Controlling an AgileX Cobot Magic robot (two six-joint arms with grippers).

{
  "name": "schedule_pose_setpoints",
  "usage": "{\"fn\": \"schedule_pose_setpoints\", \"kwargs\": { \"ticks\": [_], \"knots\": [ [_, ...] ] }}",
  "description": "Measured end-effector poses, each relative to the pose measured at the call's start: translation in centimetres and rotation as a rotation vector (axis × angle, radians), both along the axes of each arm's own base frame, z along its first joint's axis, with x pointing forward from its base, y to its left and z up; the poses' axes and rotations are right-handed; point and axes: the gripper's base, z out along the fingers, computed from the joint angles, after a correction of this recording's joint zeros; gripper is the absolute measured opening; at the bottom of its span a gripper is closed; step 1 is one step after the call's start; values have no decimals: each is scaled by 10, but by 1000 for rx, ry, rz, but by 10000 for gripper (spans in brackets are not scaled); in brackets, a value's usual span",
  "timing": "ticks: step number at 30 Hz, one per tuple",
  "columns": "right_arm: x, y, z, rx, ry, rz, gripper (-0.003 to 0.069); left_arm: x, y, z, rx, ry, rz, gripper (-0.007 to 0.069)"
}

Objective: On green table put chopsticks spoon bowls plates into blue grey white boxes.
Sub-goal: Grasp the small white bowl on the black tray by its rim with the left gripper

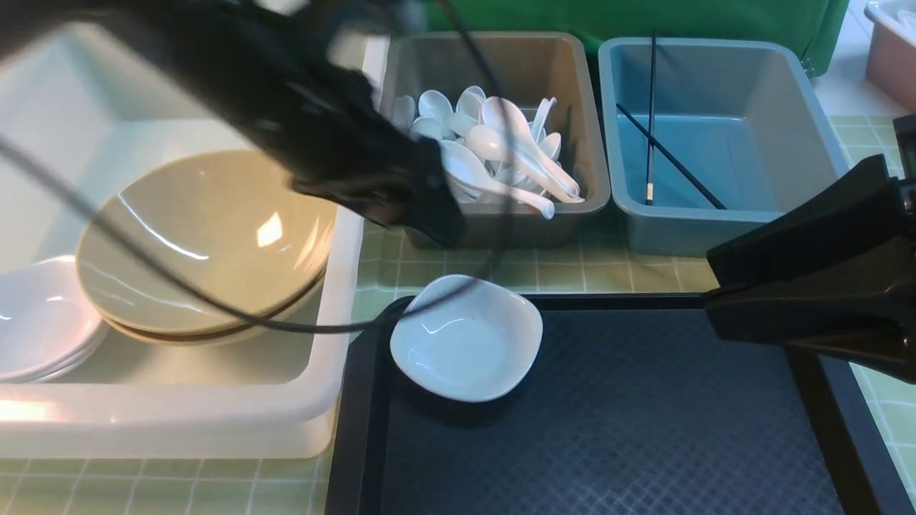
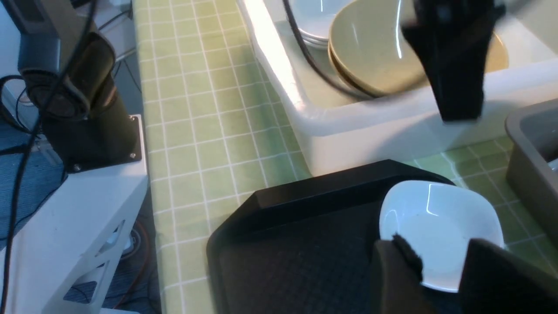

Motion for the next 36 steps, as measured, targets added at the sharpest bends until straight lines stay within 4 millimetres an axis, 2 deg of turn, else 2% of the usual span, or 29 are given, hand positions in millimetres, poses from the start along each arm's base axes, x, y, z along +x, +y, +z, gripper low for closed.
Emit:
{"fn": "schedule_pose_setpoints", "kwargs": {
  "ticks": [2,3,4,7,10,15,26,30,32,33,36],
  "knots": [
    [0,0,0,0,2,0,235,14,-14,-19,65,38,-30,482],
    [0,0,0,0,2,0,235,14,-14,-18,67,33,-28,481],
    [0,0,0,0,3,2,235,26,-21,-32,106,51,-42,479],
    [0,0,0,-1,5,3,235,39,-26,-45,139,60,-46,478],
    [-1,0,0,-1,7,4,235,57,-31,-67,201,69,-50,466],
    [-1,0,0,-1,7,4,235,67,-36,-86,247,81,-60,466],
    [-1,0,0,-1,7,5,235,72,-40,-91,274,61,-69,466],
    [-1,0,0,0,8,5,235,65,-51,-91,355,15,-125,470],
    [-1,0,0,0,8,5,235,54,-67,-91,408,-19,-191,476],
    [-1,0,0,0,8,5,235,54,-67,-91,410,-20,-191,478],
    [-1,0,0,0,8,5,235,40,-85,-88,408,-34,-224,507]
  ]
}}
